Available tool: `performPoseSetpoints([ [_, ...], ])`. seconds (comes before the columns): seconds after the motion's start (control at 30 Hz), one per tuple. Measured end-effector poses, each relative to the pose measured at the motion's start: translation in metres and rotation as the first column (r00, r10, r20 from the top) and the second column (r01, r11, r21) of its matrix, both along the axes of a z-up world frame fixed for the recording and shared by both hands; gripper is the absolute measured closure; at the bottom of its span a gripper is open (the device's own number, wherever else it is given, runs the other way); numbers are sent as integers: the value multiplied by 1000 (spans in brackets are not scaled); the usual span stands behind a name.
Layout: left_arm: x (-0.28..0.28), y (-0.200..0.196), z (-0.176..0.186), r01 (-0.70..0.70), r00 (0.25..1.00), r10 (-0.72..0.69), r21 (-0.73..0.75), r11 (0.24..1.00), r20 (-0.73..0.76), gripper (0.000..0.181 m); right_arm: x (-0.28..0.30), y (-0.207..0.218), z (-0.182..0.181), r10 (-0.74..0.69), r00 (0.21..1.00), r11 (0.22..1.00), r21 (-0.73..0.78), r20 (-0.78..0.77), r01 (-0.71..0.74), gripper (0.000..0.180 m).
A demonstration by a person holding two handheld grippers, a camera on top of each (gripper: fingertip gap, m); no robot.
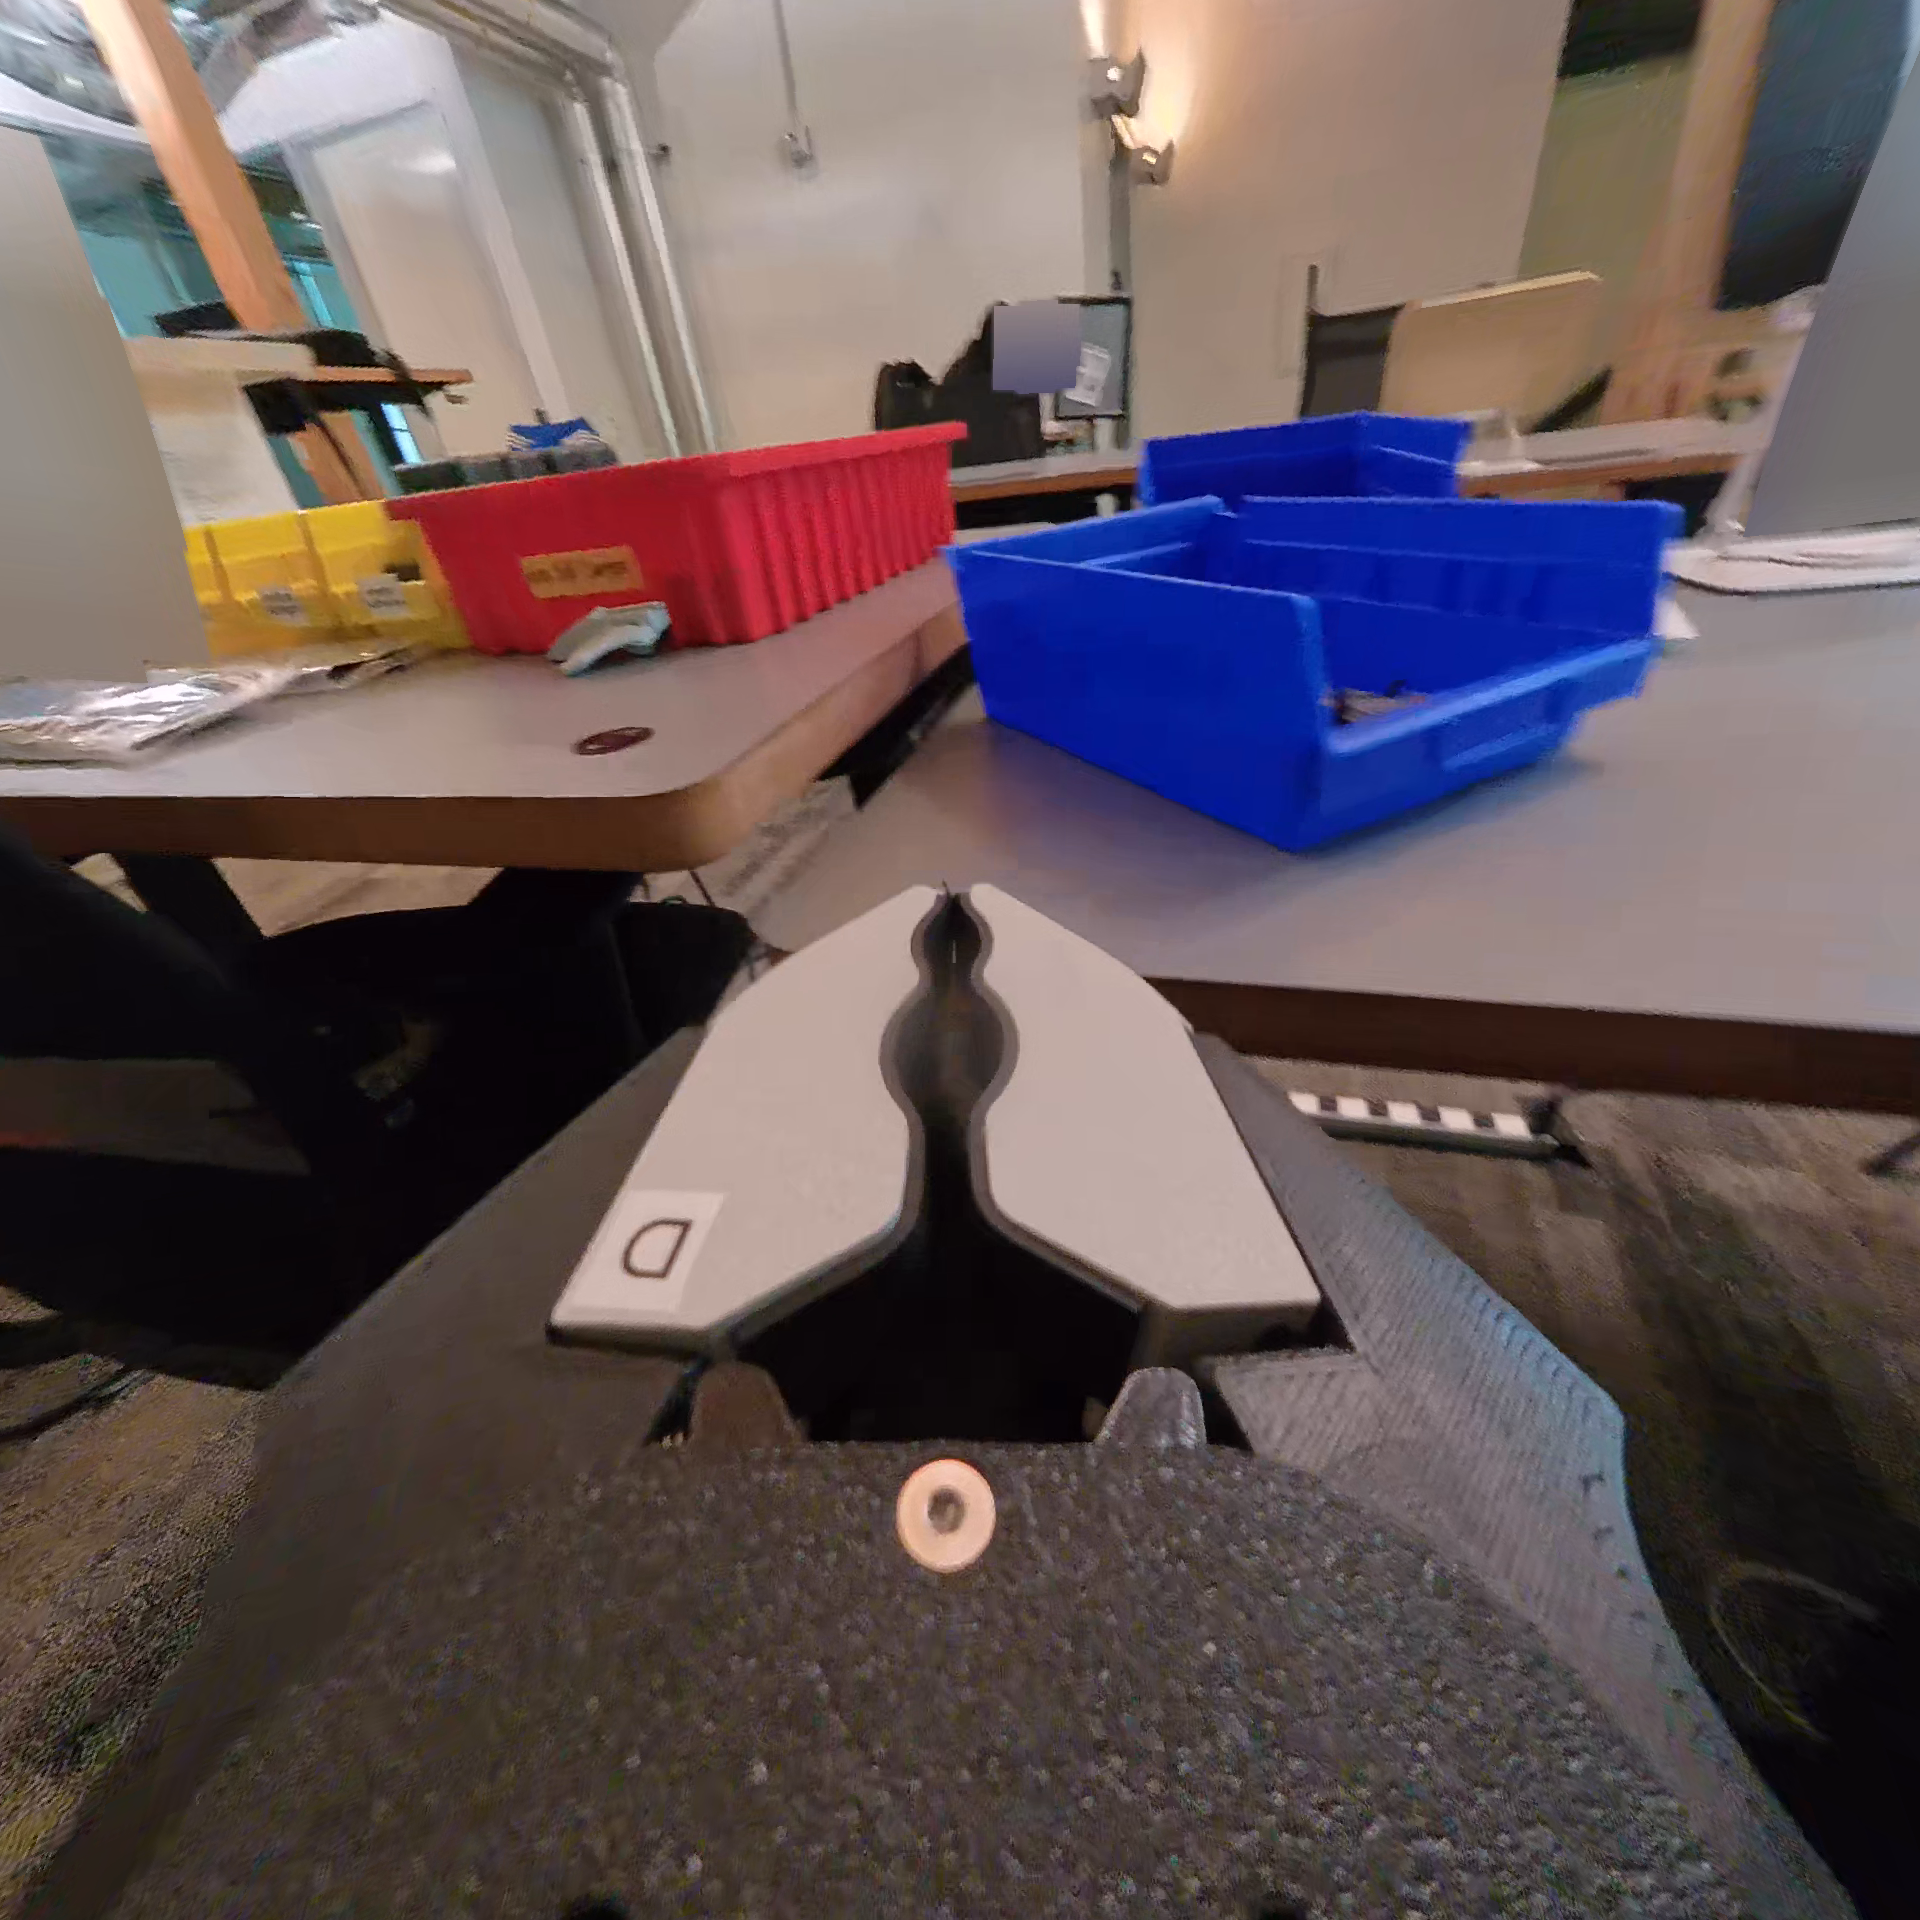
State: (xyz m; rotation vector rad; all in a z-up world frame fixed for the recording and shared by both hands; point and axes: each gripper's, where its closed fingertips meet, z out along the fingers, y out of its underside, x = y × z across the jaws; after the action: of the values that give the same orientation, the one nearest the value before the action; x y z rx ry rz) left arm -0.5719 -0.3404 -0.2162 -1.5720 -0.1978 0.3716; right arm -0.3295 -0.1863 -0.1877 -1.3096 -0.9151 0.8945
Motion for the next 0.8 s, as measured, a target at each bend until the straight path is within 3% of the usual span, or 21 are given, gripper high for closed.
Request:
performPoseSetpoints([
  [0.2, -99, 3, 11, -178, 980, 168, 94, 979, 111, 181, -112, 29, 30, 25, 995, 1000, -13, 99, -24, 180],
  [0.3, -136, -22, 44, -219, 966, 208, 61, 974, 156, 181, -161, 28, 59, 73, 980, 996, -57, 186, -63, 179],
  [0.4, -169, -59, 91, -247, 952, 238, 24, 969, 194, 181, -224, 12, 116, 144, 967, 988, -78, 211, -130, 180],
  [0.67, -251, -202, 255, -391, 892, 372, 26, 920, 256, 181, -446, -123, 308, 430, 895, 903, -38, 118, -428, 178],
  [0.8, -291, -280, 320, -464, 857, 450, -5, 886, 251, 181, -540, -203, 353, 556, 826, 831, -95, 91, -549, 177],
])
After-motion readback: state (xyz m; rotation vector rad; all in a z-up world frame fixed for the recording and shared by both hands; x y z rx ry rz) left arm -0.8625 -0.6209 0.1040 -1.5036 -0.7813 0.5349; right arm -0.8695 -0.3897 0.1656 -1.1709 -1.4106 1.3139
